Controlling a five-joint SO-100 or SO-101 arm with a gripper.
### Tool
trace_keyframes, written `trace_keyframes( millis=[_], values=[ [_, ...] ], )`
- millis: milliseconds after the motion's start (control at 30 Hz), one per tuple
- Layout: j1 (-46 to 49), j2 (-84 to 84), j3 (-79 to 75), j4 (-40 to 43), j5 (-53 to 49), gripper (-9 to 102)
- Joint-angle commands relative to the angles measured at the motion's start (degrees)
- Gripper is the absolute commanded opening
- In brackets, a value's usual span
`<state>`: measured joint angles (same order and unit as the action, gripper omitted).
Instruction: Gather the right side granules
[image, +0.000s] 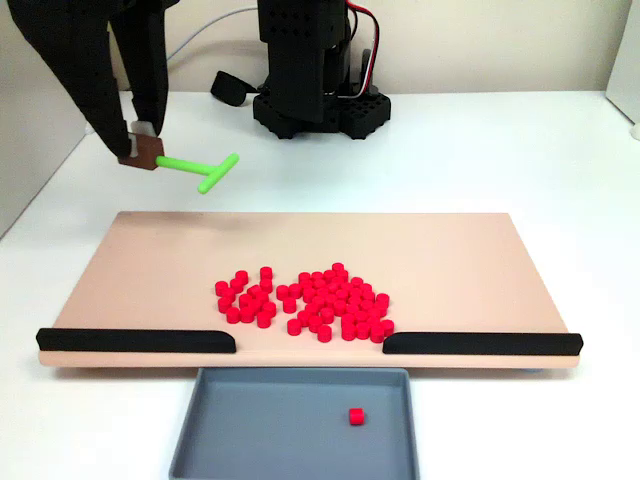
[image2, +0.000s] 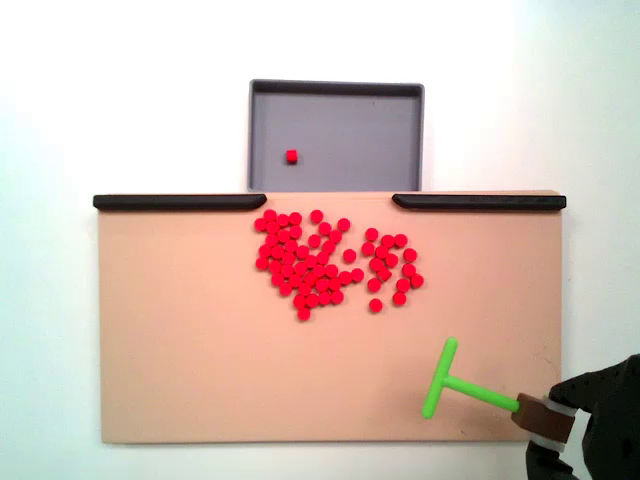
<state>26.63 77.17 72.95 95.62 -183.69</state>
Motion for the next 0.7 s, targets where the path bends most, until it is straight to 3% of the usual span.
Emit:
trace_keyframes(
  millis=[0, 667],
  values=[
    [0.8, -0.1, -1.7, -1.8, -2.5, 0],
    [1.8, -5.9, -1.5, -9.2, -13.4, 0]
  ],
)
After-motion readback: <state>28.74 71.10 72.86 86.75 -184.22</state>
